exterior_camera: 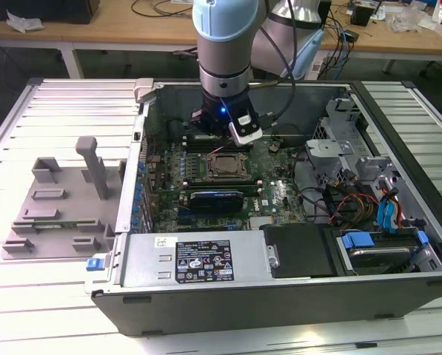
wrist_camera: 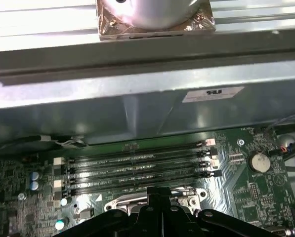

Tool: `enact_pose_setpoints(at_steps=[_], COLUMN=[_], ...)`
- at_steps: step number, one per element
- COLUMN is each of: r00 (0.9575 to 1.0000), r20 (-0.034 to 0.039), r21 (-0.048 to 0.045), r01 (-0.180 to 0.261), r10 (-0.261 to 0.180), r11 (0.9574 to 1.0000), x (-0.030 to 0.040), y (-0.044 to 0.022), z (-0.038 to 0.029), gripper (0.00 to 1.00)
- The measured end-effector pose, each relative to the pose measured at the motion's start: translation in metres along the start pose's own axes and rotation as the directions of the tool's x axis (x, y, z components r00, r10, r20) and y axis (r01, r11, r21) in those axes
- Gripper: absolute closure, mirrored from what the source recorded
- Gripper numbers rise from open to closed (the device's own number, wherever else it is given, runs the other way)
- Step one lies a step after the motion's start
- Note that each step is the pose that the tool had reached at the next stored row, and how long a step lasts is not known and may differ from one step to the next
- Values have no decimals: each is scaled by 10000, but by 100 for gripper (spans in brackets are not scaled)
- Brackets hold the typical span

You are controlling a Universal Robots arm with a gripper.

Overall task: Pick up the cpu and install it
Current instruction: 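Install the first cpu locking lever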

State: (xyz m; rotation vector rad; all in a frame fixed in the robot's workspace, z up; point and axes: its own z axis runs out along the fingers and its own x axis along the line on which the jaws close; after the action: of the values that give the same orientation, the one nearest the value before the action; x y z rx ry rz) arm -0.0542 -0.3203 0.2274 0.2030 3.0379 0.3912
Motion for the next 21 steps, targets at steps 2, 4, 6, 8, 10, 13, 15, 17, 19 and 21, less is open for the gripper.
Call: enact_pose_setpoints(at_steps=[2, 4, 6, 8, 10, 13, 15, 17, 19, 21], r00=[10000, 9999, 9998, 9995, 9995, 9965, 9939, 9924, 9915, 9904], r20=[18, 36, 56, 81, 84, 216, 290, 418, 526, 588], r21=[4, 8, 10, 18, 18, 41, 69, 145, 152, 141], r01=[-72, -140, -211, -313, -320, -806, -1063, -1162, -1204, -1263], r10=[72, 140, 211, 313, 320, 805, 1061, 1155, 1194, 1253], r11=[10000, 9999, 9998, 9995, 9995, 9967, 9943, 9931, 9926, 9919], x=[8, 15, 17, 17, 18, 18, 19, 22, 34, 72], y=[31, 50, 51, 47, 47, 43, 41, 41, 44, 67], z=[26, 49, 72, 84, 84, 101, 111, 118, 127, 147], gripper=[89, 89, 89, 89, 89, 89, 89, 89, 89, 89])
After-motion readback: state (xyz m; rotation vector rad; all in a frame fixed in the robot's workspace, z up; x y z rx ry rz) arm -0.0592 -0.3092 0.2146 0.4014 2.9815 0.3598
